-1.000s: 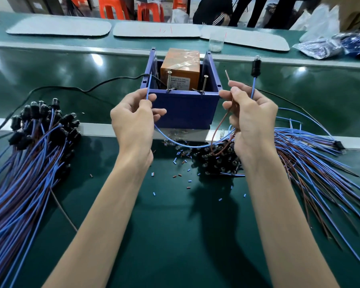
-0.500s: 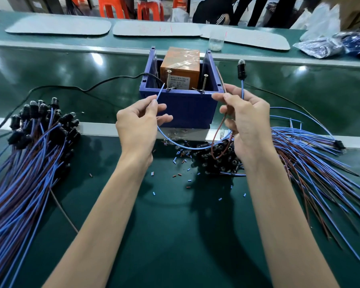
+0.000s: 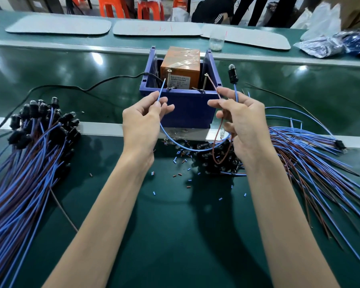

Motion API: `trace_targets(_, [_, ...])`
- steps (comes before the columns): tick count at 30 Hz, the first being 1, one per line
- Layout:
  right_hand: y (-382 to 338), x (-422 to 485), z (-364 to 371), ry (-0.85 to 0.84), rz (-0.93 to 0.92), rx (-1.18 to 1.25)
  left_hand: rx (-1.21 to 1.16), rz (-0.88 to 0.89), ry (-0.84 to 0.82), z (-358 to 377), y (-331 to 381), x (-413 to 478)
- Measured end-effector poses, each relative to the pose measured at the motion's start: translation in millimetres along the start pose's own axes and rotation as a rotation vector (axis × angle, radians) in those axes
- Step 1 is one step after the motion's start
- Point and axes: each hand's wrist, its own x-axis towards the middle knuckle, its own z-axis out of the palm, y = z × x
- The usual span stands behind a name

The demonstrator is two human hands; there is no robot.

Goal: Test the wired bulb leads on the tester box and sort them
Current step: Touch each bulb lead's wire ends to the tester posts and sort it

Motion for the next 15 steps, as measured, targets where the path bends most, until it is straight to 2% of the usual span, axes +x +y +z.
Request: trace_targets(15, [1.8,-0.4,-1.6,0.023,-0.04,-0.055,0.009,-0.052,-0.037,-3.6,4.6,-0.8])
